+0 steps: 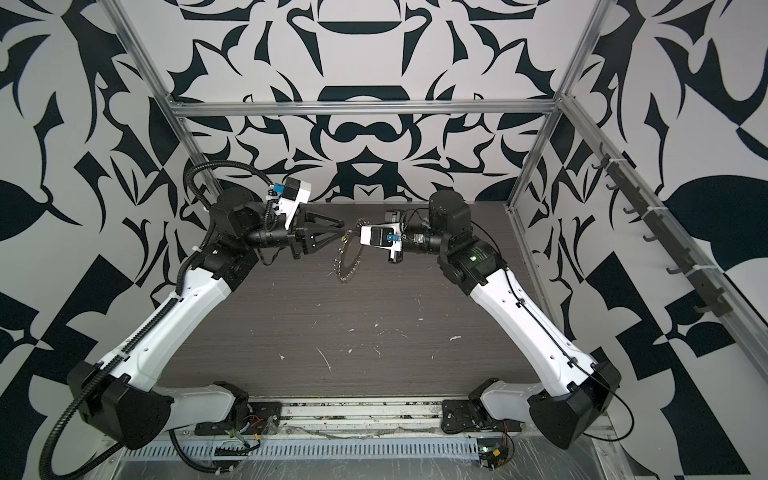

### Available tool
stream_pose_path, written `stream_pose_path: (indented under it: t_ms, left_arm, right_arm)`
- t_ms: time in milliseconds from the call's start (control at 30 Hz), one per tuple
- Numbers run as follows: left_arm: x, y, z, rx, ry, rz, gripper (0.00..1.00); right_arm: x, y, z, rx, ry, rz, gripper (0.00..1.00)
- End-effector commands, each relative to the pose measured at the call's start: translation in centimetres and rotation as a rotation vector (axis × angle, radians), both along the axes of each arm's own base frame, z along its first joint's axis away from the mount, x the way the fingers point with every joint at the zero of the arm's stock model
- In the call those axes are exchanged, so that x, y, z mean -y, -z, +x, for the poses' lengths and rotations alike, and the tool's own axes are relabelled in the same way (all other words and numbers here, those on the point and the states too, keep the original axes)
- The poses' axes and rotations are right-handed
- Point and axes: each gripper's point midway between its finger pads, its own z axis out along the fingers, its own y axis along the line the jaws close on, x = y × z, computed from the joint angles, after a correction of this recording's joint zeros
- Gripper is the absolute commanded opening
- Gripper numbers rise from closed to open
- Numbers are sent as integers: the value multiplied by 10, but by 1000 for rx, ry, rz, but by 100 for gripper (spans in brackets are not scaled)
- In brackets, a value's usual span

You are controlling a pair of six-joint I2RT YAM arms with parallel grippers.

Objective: Remove the keys from the keyring

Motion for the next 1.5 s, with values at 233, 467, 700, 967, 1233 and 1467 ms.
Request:
stream_pose_path:
  t_ms: [233,467,700,967,1233,1467]
  left_arm:
    - [3,-12,-10,19,51,-24,29]
    - [5,-13,-15,-5,80,-37,30]
    - [9,-11,-20,-24,101,-35,27]
    - [9,-9,-19,-33,90,-32,13]
    - [8,-6,-17,-44,73,-14,0]
    - [0,-3,-1,43,-96,88,0]
  right_arm:
    - [4,-41,-17,95,-26,65,0]
    - [3,-42,-13,98,-13,64,0]
    - [1,-44,-9,99,-12,64,0]
    - [1,-44,-10,97,-11,66,0]
    - [2,-45,-10,104,-5,67,0]
    - [5,-33,-3,68,42,52,0]
